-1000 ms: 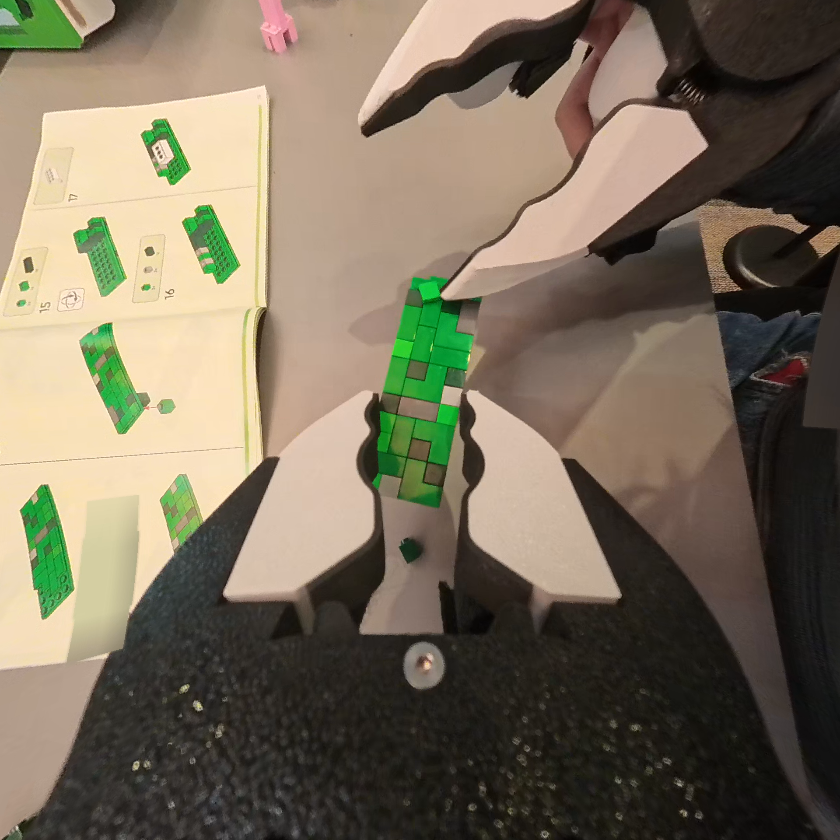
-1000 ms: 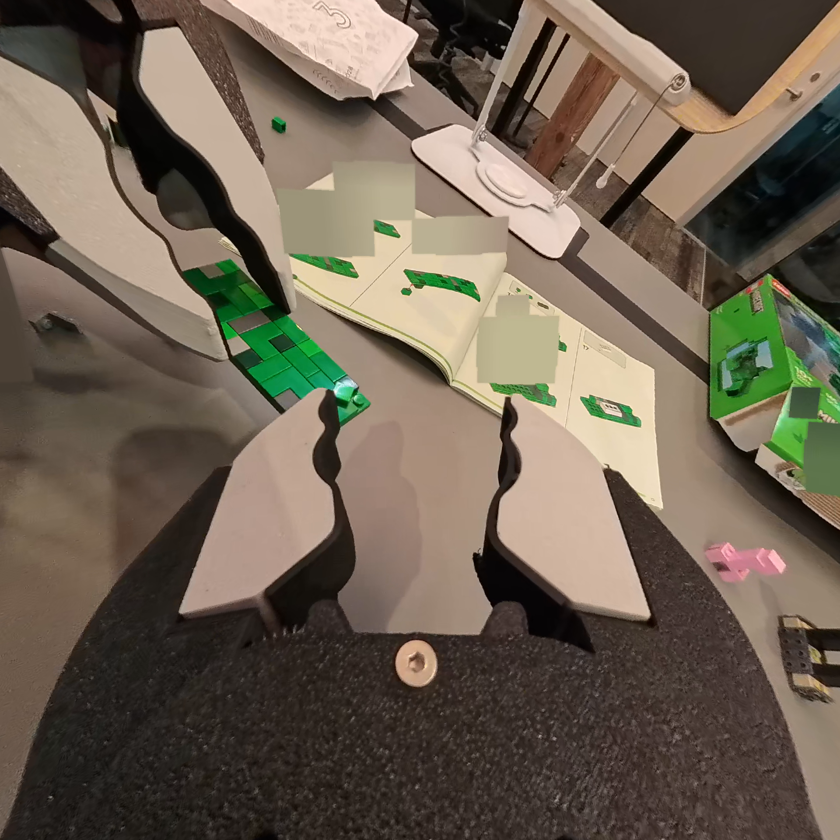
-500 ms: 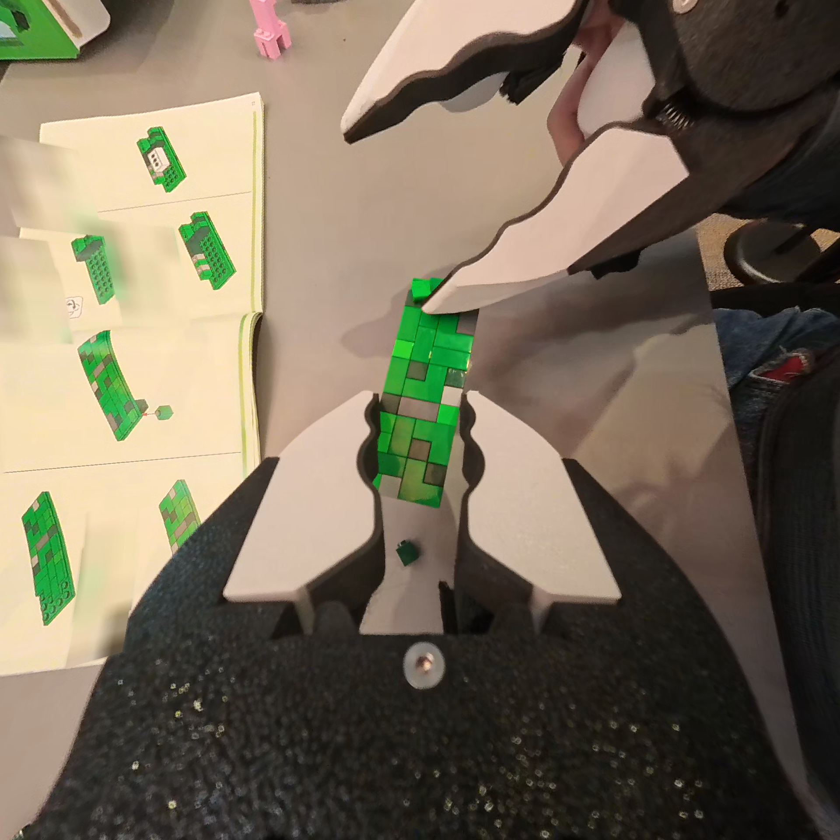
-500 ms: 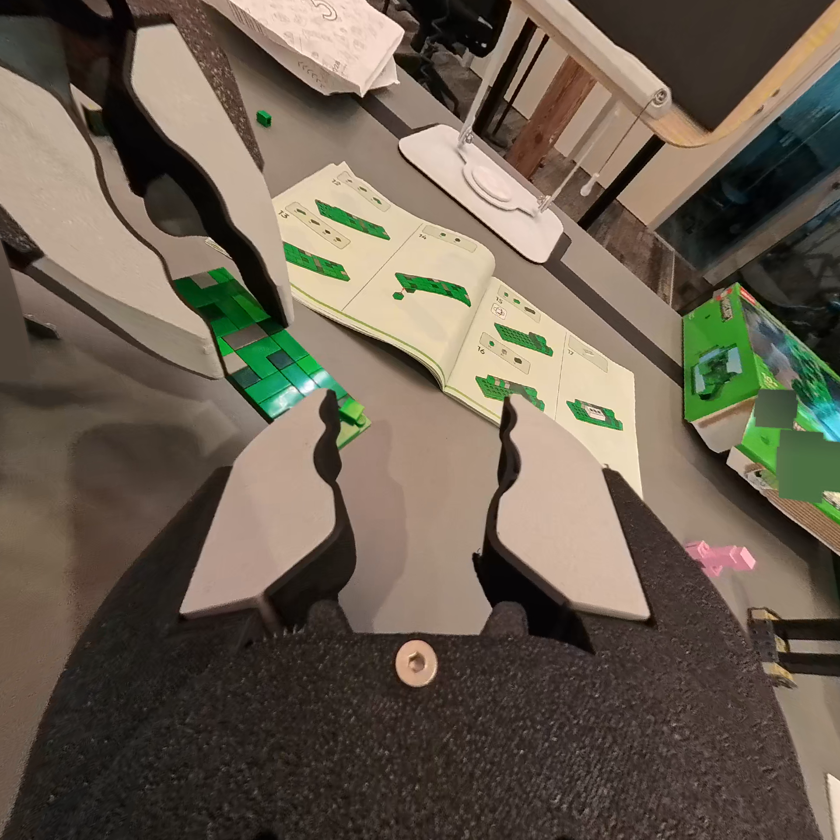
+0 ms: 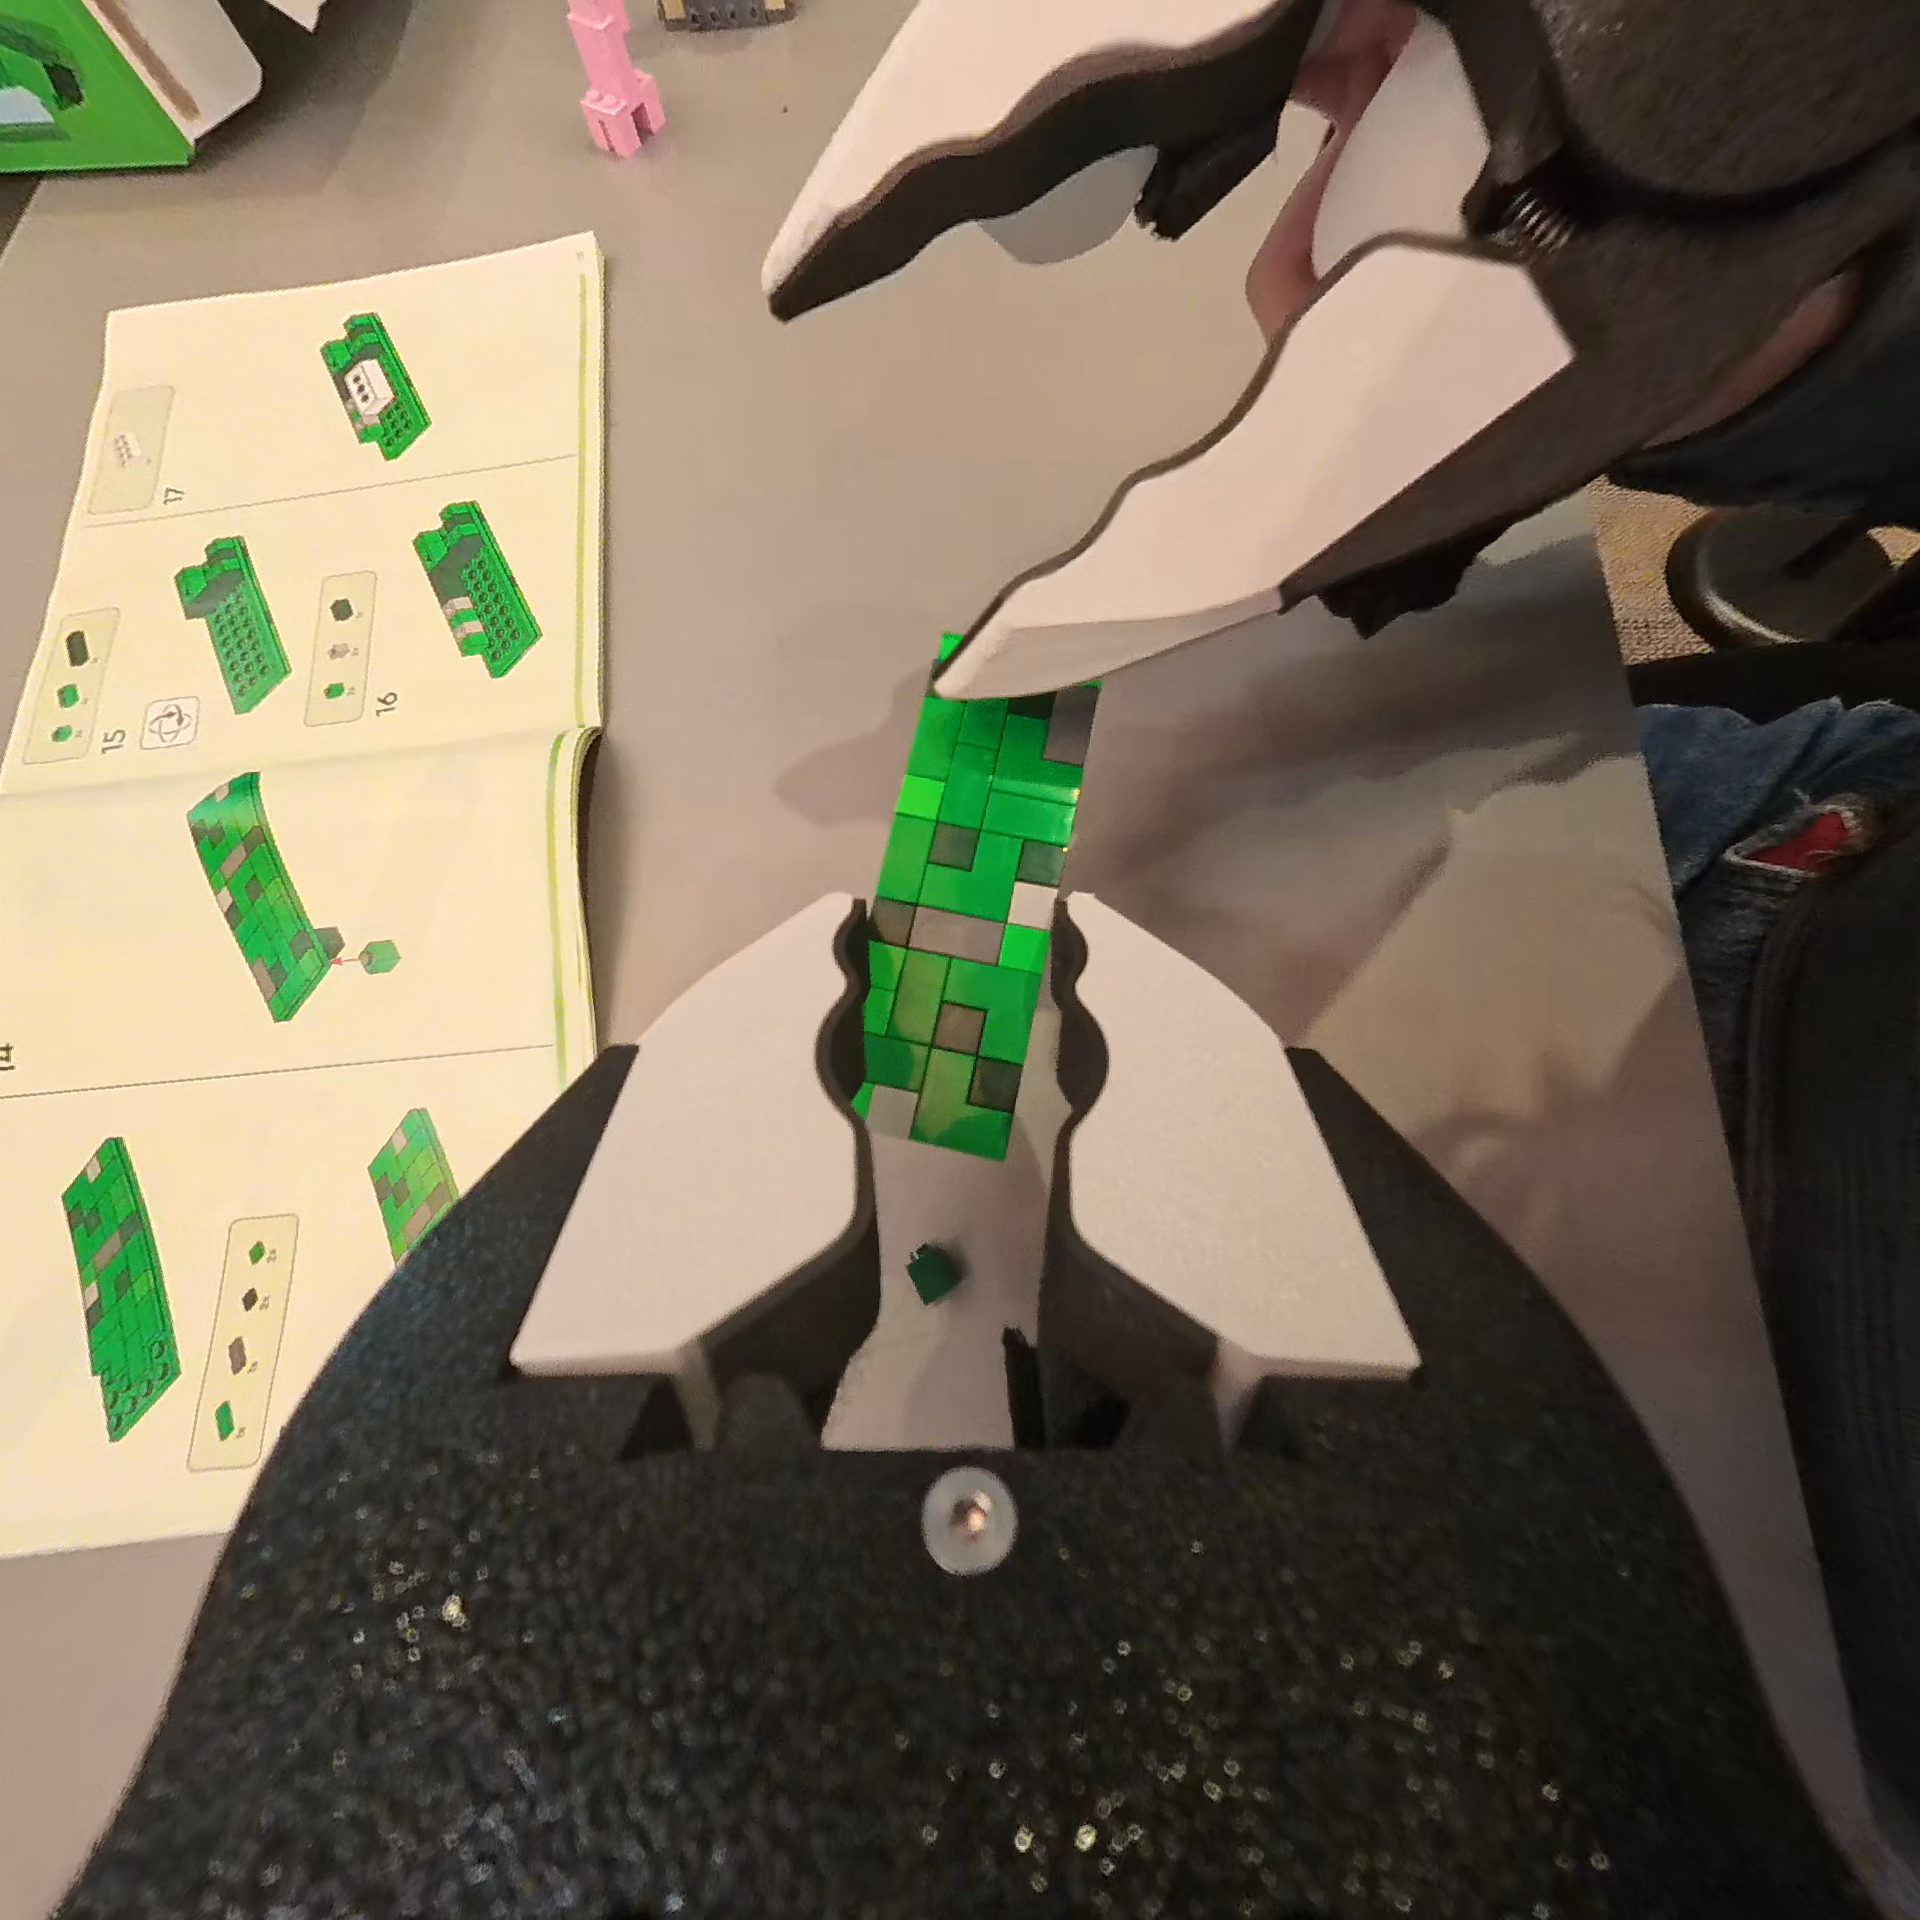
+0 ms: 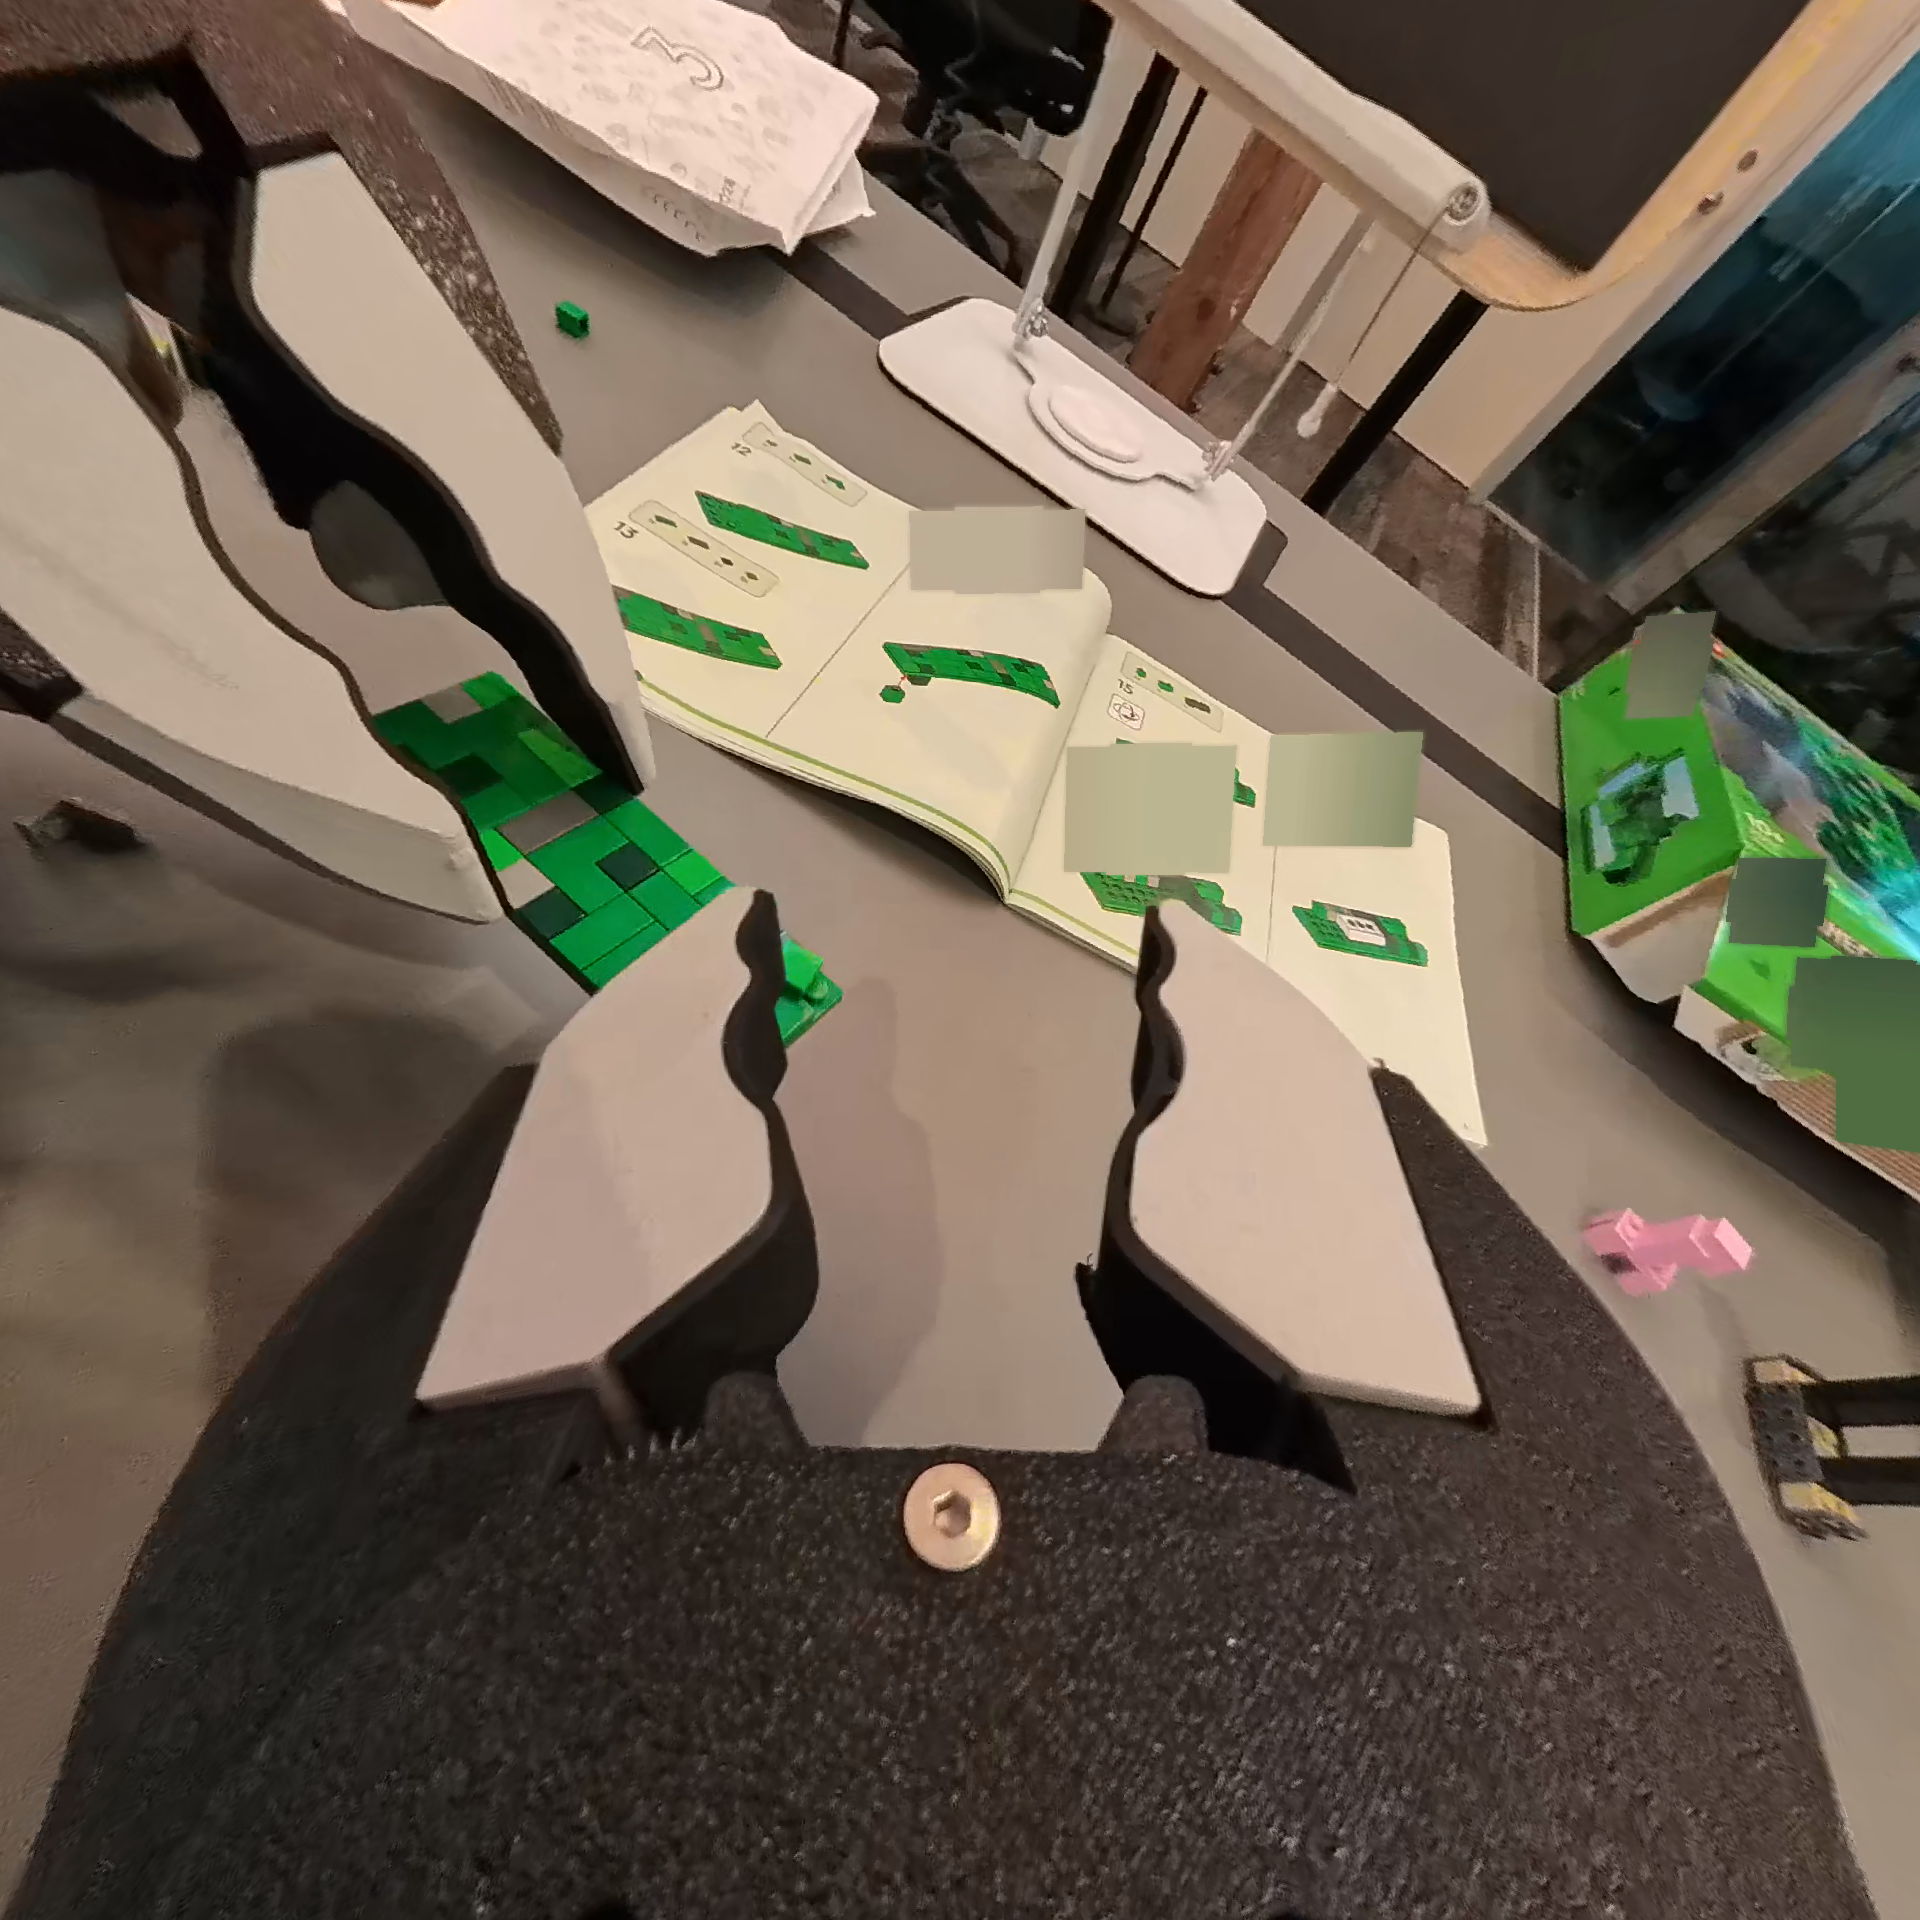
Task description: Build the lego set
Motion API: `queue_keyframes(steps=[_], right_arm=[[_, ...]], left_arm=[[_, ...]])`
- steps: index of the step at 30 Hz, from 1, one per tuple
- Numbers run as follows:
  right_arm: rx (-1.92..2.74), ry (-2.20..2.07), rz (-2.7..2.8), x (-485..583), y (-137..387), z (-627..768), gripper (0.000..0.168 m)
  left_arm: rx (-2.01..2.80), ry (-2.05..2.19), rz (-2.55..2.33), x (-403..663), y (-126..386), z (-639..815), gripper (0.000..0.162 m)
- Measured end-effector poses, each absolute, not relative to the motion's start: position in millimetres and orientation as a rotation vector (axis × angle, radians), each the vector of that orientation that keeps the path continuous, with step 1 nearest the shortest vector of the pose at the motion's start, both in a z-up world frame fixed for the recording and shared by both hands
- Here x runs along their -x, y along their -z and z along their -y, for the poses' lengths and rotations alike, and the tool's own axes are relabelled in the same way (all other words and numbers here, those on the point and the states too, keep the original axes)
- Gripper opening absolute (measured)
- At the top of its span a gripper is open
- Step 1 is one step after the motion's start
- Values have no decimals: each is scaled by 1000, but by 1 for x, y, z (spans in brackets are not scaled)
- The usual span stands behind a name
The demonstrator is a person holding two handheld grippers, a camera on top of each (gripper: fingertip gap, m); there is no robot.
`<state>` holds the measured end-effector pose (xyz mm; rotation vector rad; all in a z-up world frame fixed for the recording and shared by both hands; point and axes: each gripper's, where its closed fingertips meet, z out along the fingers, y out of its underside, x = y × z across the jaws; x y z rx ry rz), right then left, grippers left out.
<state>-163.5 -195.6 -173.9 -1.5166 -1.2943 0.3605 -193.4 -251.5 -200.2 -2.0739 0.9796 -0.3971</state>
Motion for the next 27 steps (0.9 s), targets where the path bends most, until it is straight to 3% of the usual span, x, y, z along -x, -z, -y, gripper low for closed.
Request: queue_keyframes(steps=[13, 20, 27], right_arm=[[1505, -314, 1312, 161, 176, 195, 64], [975, -461, 1602, 150, 155, 224, 63], [622, -337, 1750, 157, 156, 248, 53]], left_arm=[[2073, 395, -981, 195, 199, 252, 33], [2059, 450, -975, 204, 188, 252, 33], [2026, 656, -1014, 197, 170, 269, 33]])
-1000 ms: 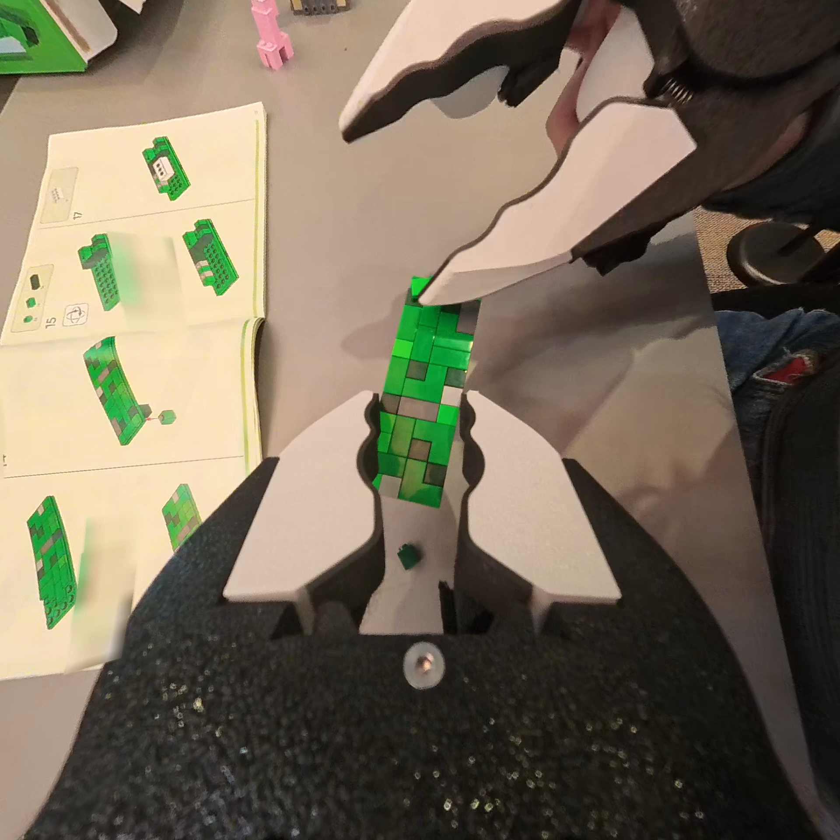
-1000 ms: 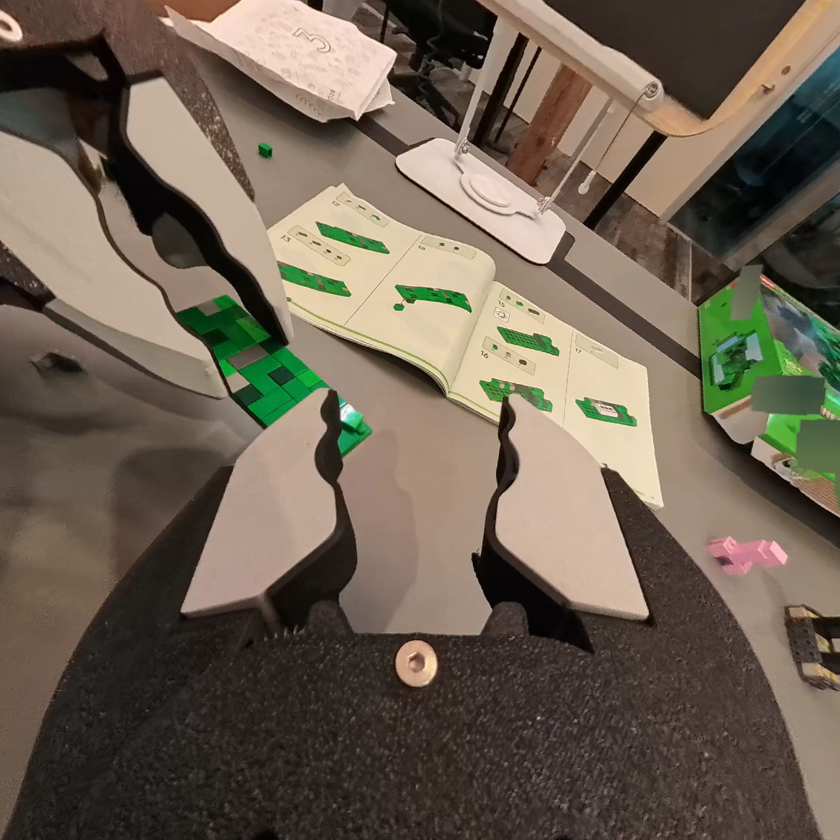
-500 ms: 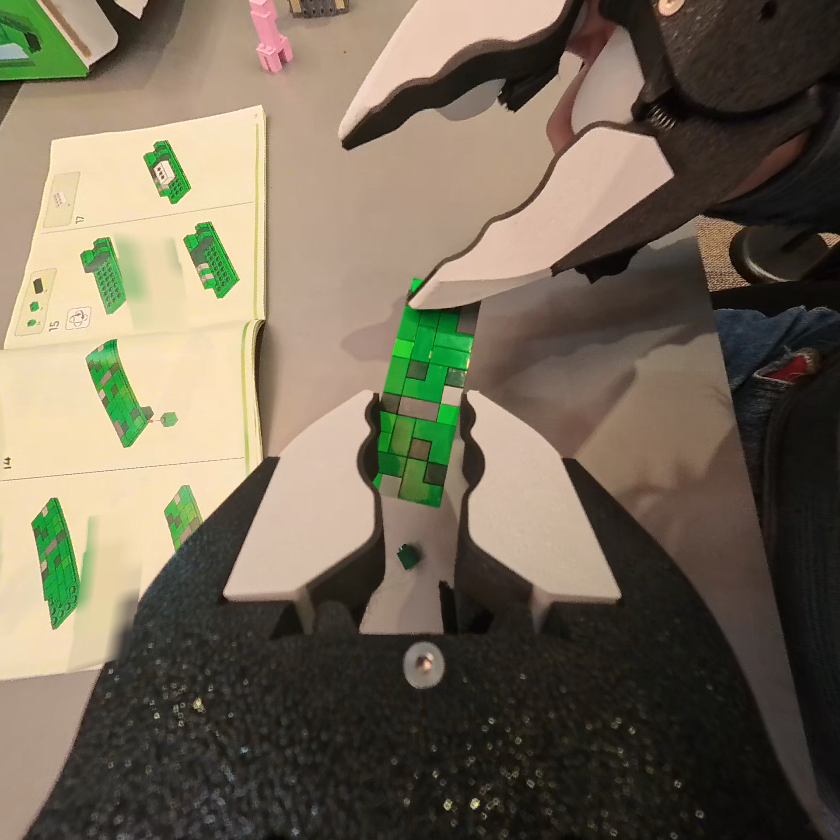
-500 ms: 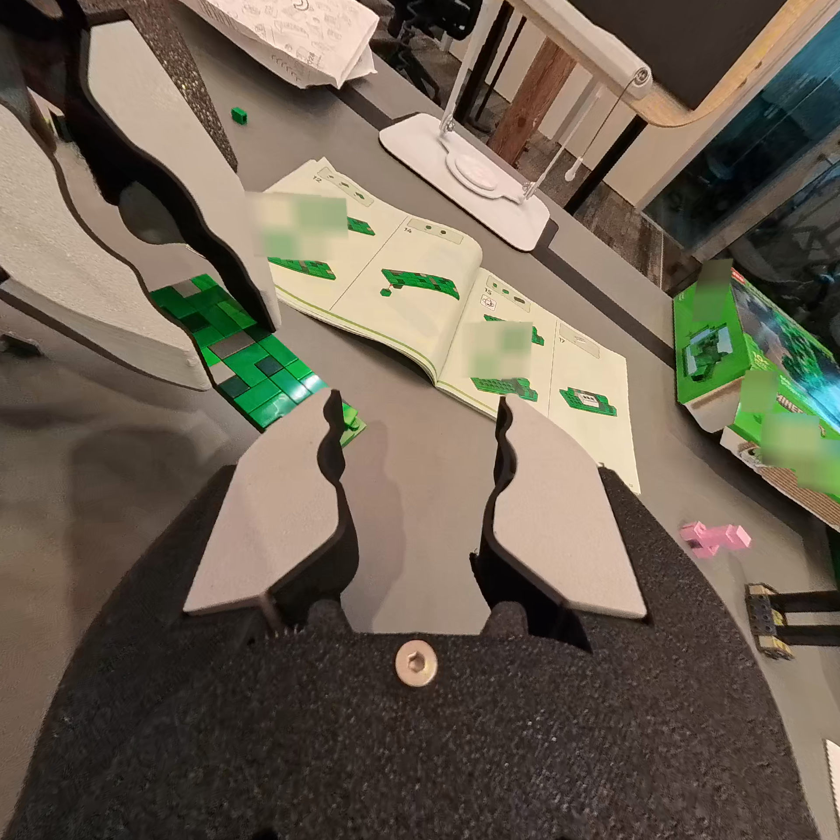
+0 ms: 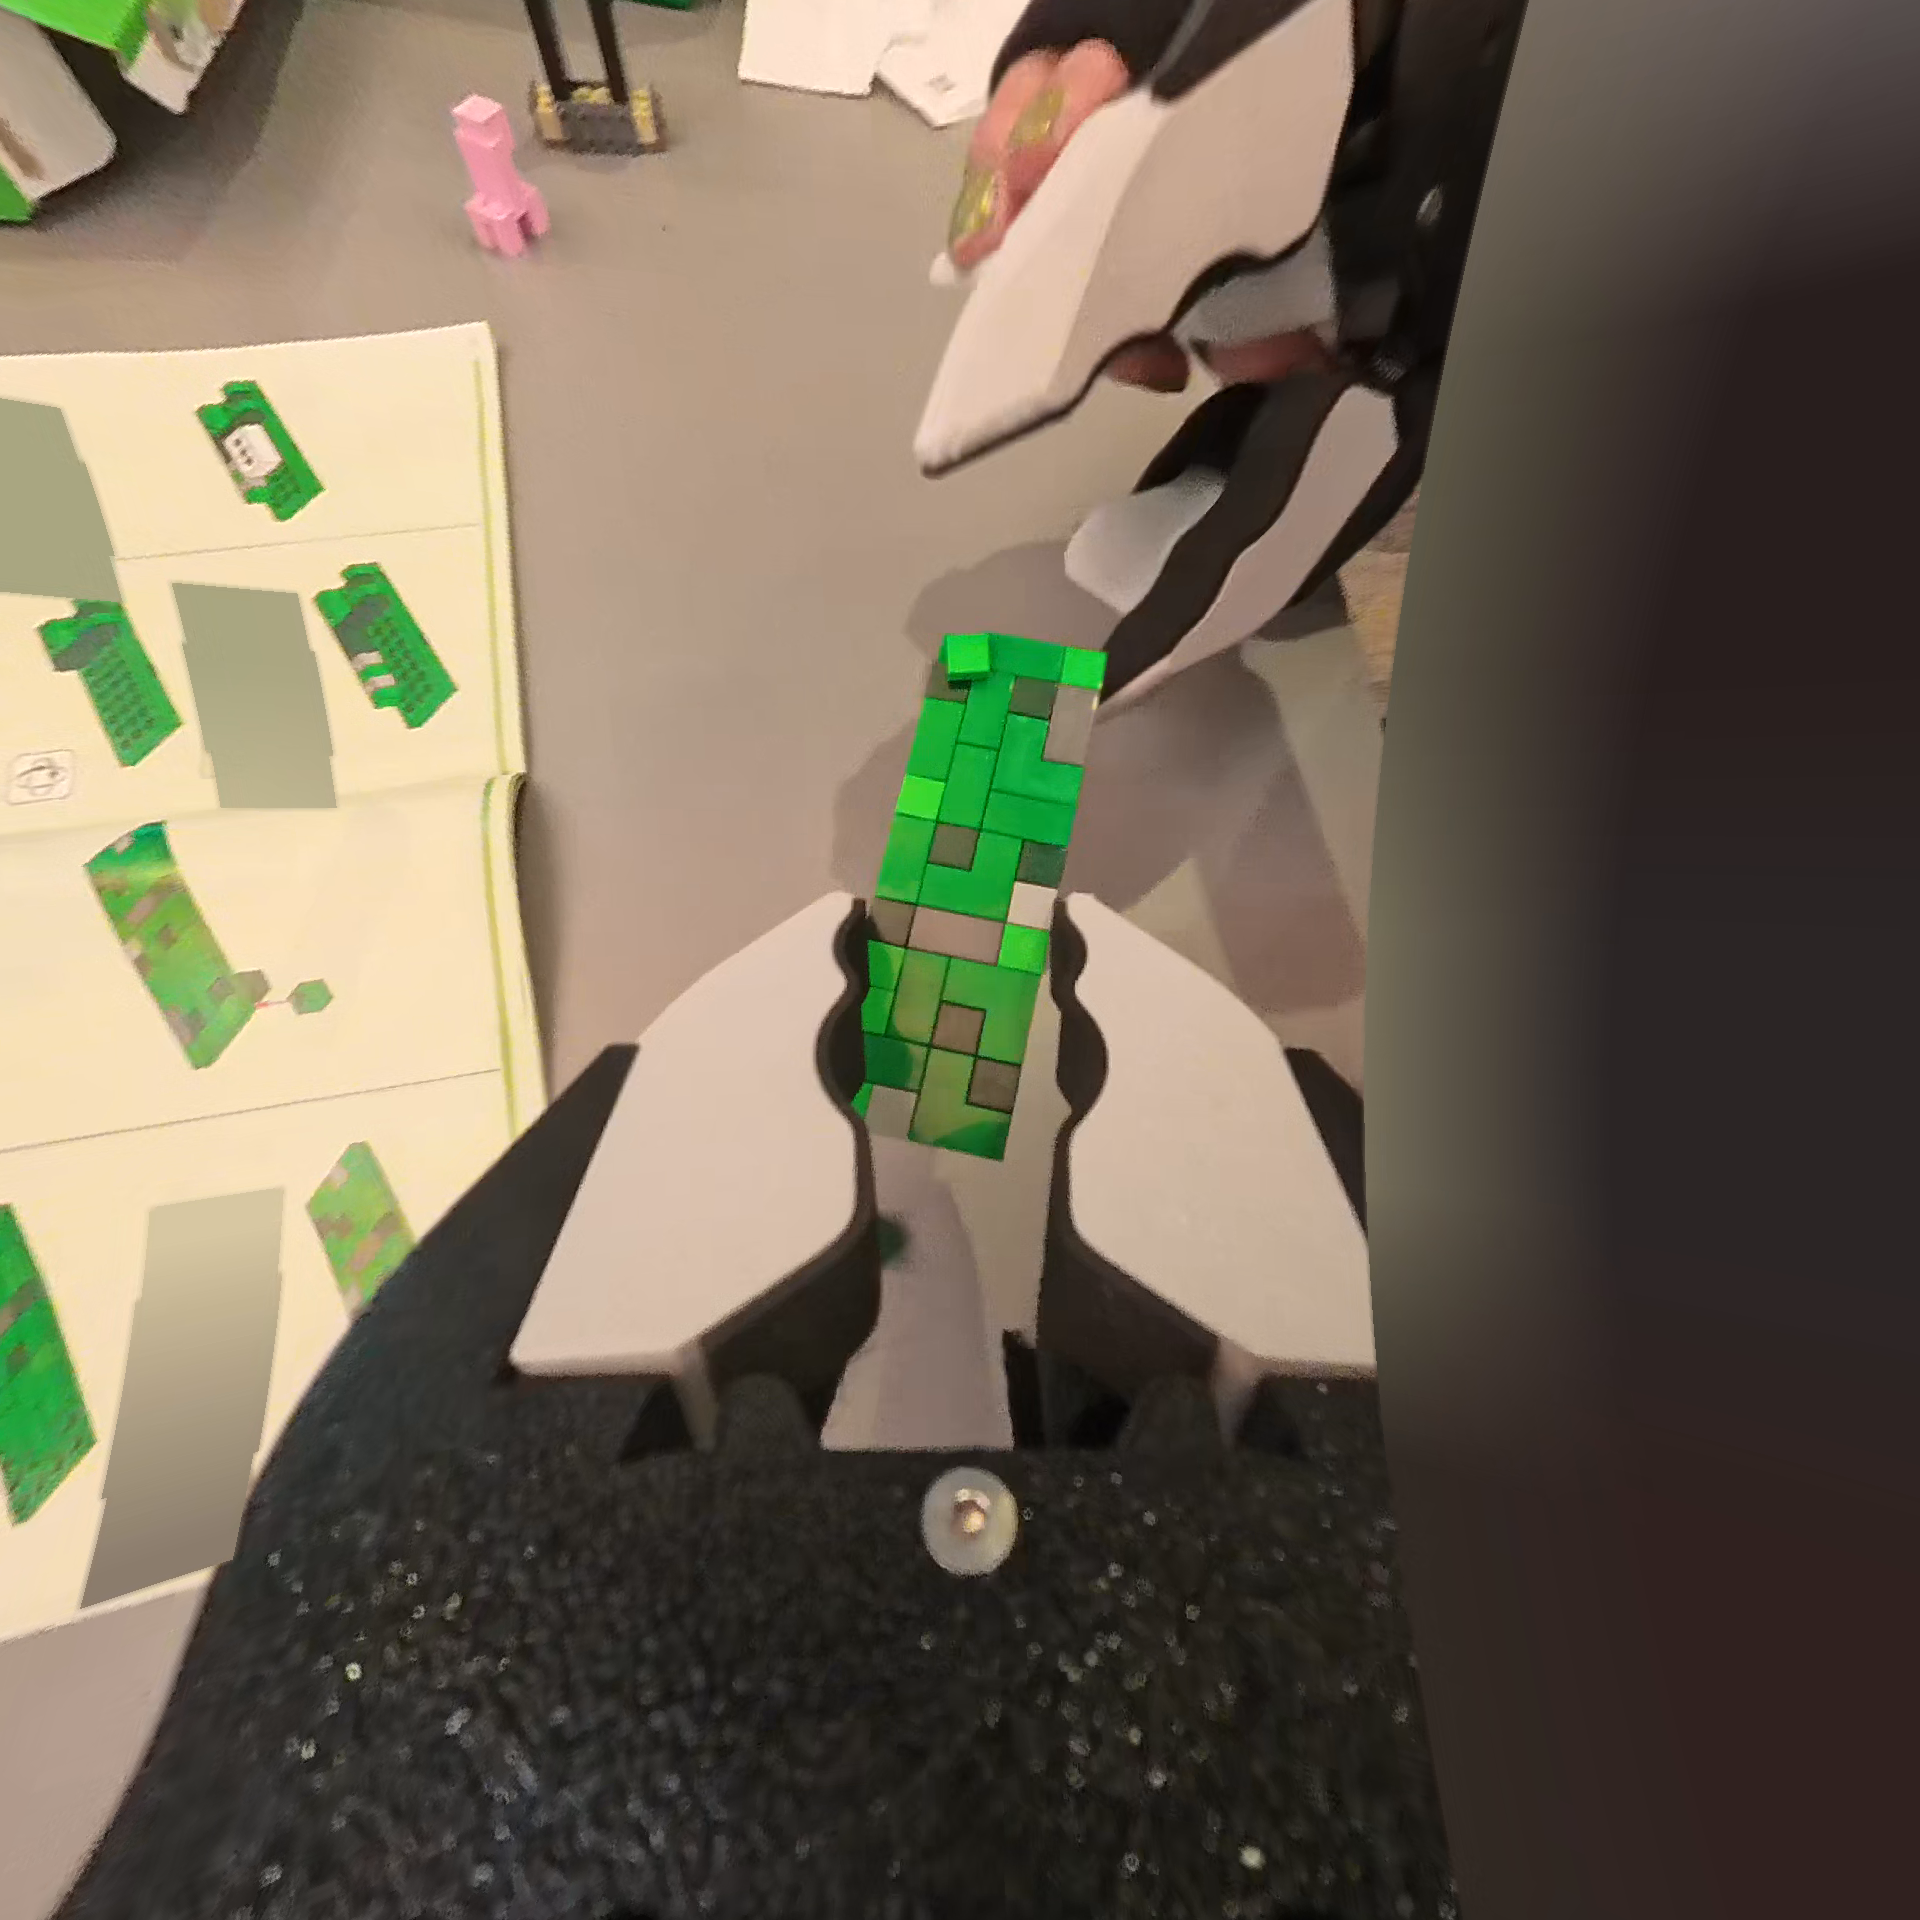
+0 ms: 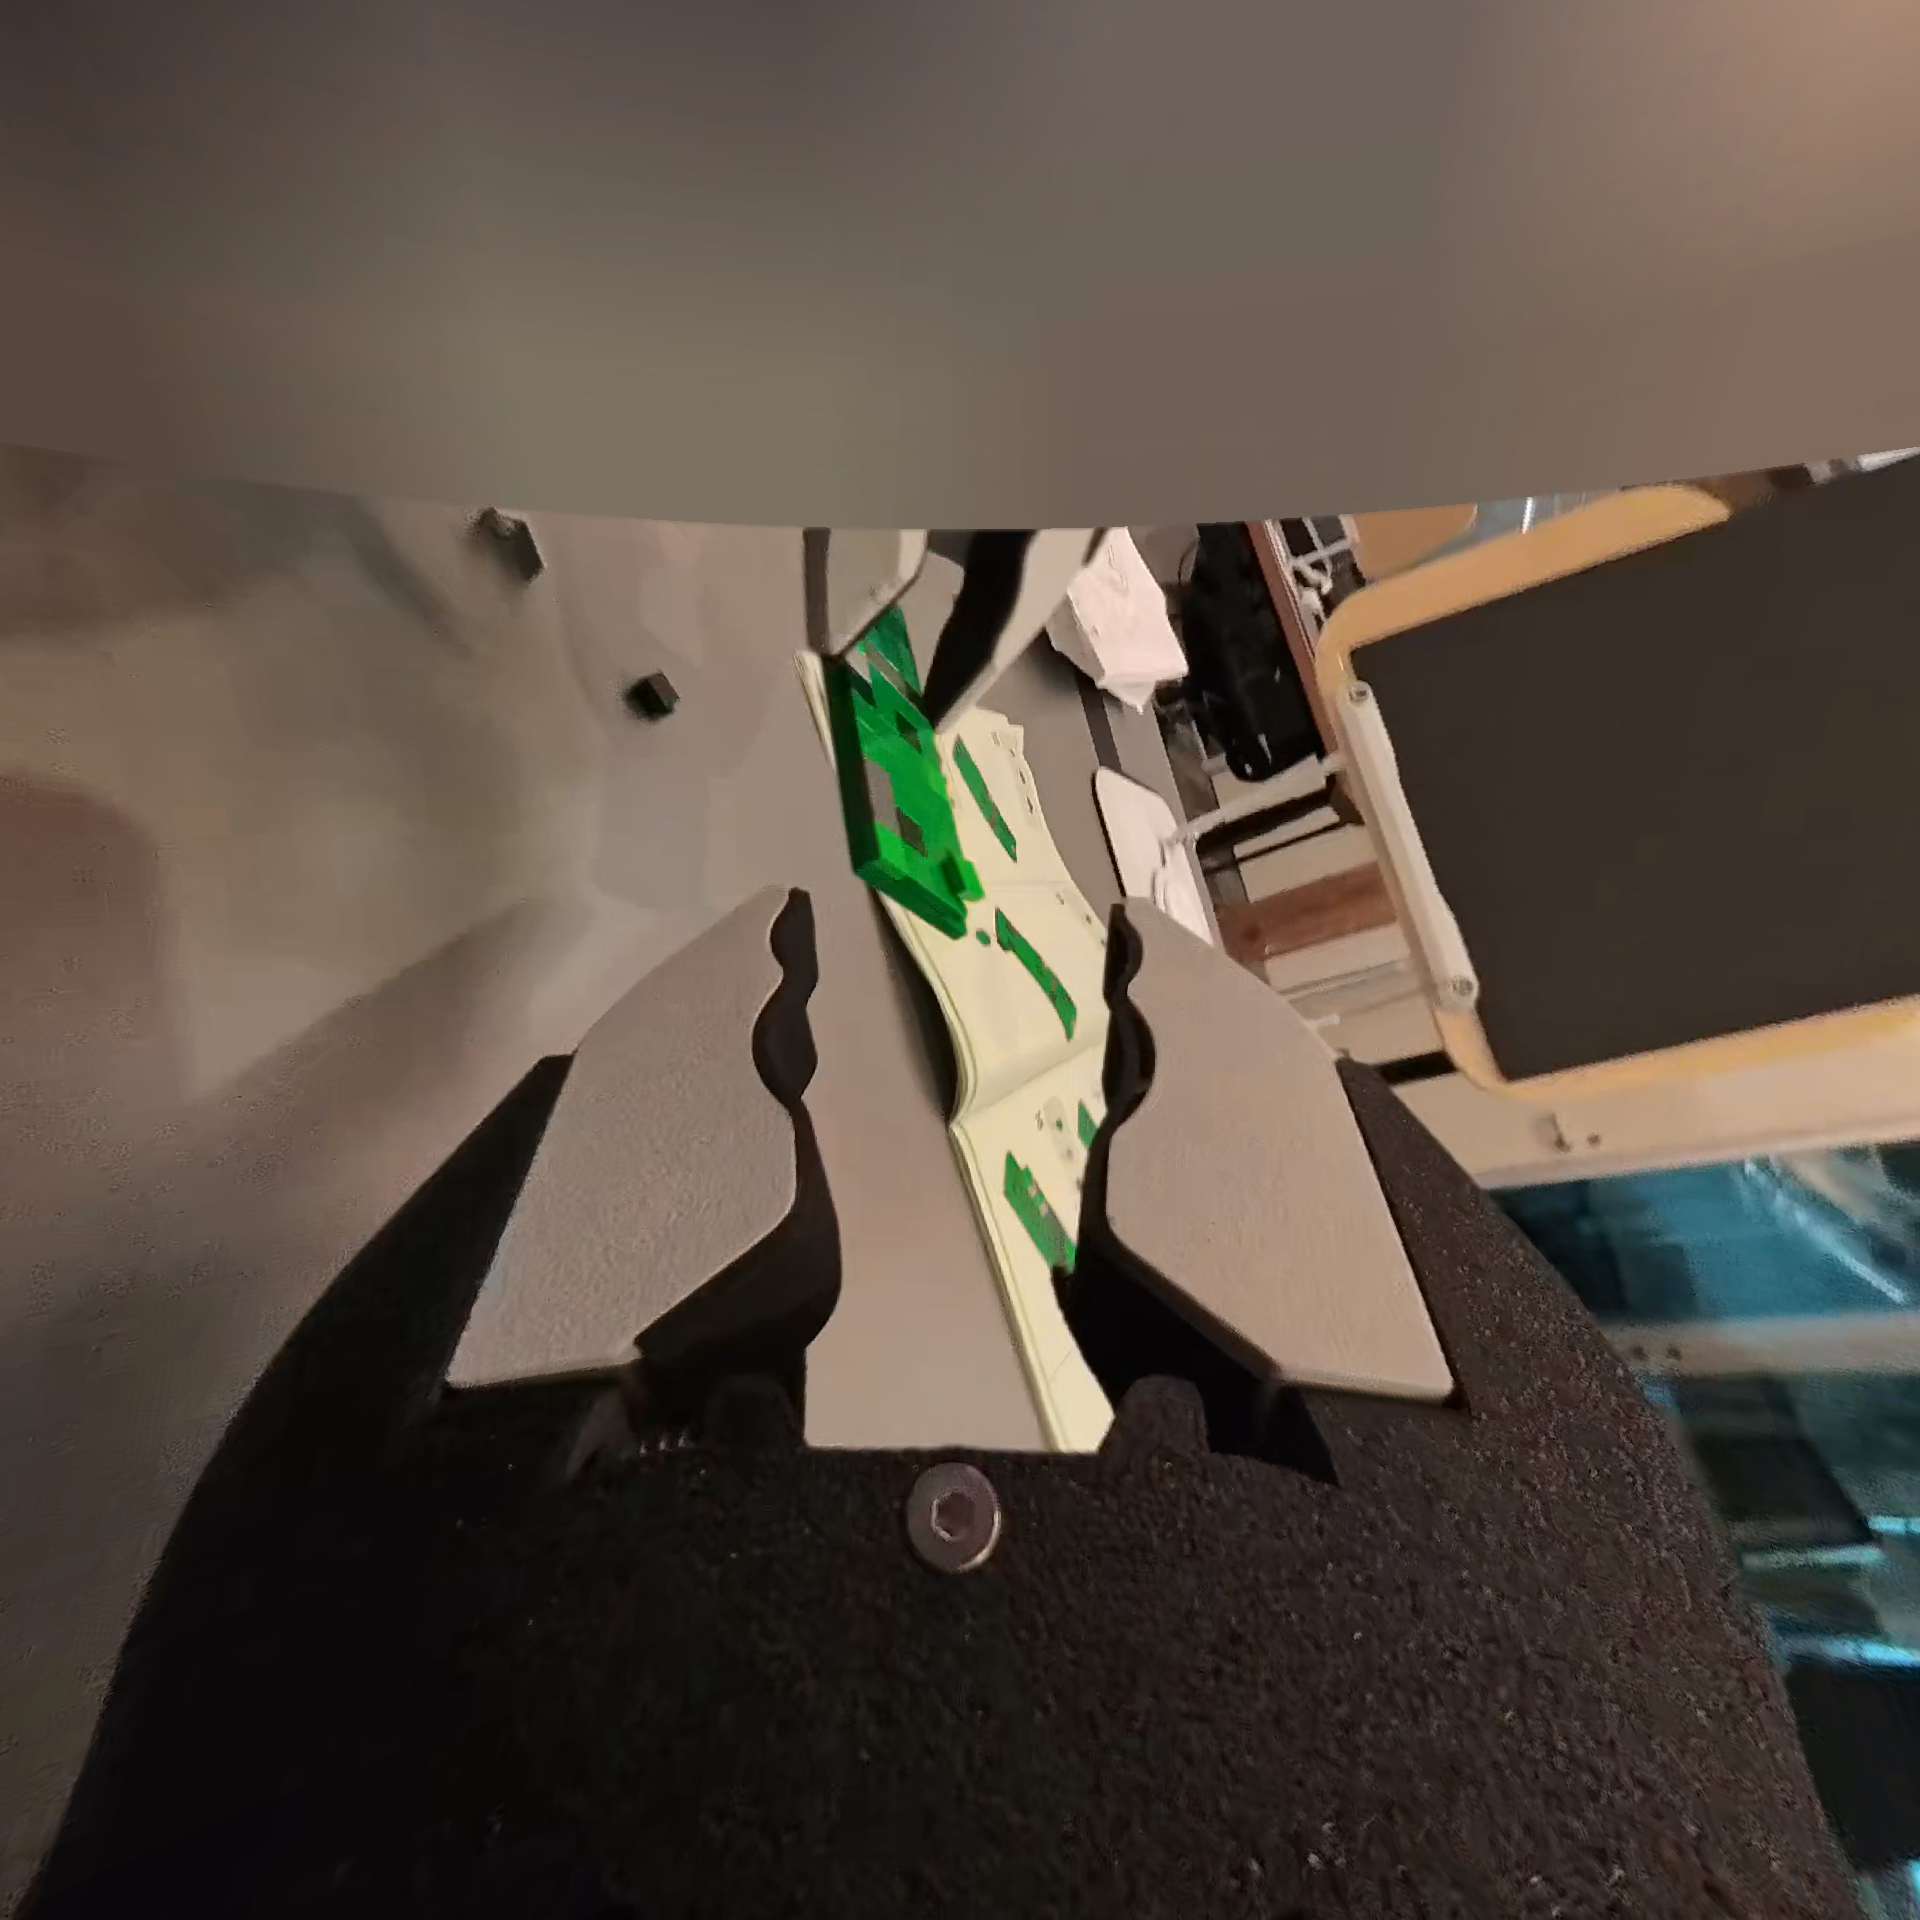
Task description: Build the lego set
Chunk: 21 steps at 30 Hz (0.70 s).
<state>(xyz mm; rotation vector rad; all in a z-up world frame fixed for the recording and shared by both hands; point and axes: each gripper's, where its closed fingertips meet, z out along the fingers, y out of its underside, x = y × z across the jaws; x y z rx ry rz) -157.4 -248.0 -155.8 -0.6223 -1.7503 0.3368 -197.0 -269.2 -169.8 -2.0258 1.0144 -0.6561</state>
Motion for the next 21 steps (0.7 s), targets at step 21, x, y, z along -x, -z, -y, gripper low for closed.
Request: queue_keyframes(steps=[21], right_arm=[[426, -499, 1810, 161, 136, 290, 16]], left_arm=[[1986, 925, -1085, 186, 143, 302, 33]])
